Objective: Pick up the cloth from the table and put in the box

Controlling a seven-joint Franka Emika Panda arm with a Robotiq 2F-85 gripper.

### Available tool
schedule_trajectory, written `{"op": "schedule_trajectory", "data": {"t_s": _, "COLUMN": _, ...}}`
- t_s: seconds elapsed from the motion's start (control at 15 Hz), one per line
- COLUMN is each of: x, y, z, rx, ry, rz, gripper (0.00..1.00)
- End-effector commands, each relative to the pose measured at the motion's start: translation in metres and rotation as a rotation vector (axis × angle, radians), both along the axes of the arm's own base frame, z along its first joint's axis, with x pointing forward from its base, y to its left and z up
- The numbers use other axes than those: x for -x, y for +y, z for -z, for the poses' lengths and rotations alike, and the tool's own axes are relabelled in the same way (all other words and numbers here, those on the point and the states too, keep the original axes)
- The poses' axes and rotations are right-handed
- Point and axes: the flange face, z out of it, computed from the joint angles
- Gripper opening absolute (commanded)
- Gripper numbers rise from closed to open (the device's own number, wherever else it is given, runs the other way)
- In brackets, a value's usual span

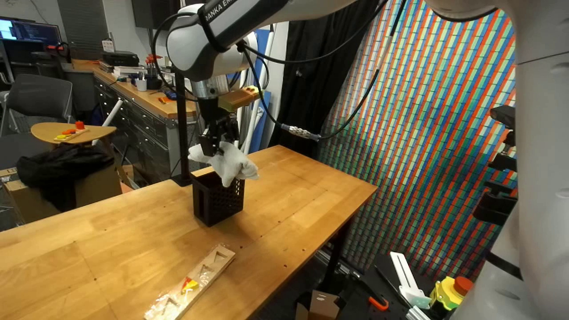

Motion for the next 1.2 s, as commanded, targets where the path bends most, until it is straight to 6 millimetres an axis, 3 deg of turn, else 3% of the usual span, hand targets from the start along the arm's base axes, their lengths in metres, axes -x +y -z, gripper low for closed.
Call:
{"op": "schedule_trajectory", "data": {"t_s": 0.0, "x": 0.001, "y": -0.009, "z": 0.006, "rx": -0.024, "ry": -0.03, "rz": 0.012, "gripper": 0.04}}
{"op": "schedule_trajectory", "data": {"t_s": 0.47, "x": -0.012, "y": -0.007, "z": 0.03, "rx": -0.037, "ry": -0.041, "rz": -0.001, "gripper": 0.04}}
{"op": "schedule_trajectory", "data": {"t_s": 1.13, "x": -0.028, "y": 0.007, "z": 0.099, "rx": -0.18, "ry": 0.013, "rz": -0.044, "gripper": 0.04}}
